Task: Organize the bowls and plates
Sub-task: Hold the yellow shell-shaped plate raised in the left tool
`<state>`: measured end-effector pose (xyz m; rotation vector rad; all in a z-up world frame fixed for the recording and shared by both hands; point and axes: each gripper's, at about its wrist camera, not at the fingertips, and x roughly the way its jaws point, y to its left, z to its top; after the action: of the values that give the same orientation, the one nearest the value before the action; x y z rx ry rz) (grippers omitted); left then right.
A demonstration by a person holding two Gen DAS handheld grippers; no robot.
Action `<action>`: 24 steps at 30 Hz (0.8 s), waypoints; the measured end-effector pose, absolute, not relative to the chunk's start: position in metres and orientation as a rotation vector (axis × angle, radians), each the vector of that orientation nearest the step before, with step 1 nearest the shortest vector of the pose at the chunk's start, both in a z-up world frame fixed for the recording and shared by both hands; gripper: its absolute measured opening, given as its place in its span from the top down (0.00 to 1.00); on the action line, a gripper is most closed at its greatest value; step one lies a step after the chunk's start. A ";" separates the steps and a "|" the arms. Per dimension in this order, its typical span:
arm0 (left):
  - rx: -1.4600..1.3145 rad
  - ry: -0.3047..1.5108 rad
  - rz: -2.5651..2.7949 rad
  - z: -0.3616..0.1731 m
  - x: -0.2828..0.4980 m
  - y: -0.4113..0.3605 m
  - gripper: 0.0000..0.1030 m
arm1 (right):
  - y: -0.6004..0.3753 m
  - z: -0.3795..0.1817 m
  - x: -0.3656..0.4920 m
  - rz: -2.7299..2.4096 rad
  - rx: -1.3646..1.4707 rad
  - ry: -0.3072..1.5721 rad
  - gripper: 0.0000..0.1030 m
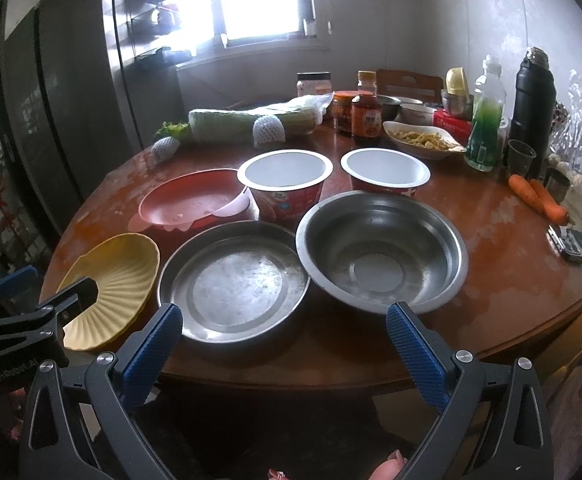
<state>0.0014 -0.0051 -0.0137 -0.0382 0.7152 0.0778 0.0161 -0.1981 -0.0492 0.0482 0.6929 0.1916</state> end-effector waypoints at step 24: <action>-0.031 0.716 0.083 -0.013 0.001 -0.005 0.02 | -0.195 -0.049 0.017 0.219 0.063 0.703 0.01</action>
<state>0.0015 -0.0051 -0.0131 -0.0312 0.7155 0.0826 0.0174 -0.1951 -0.0492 0.0630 0.7030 0.2191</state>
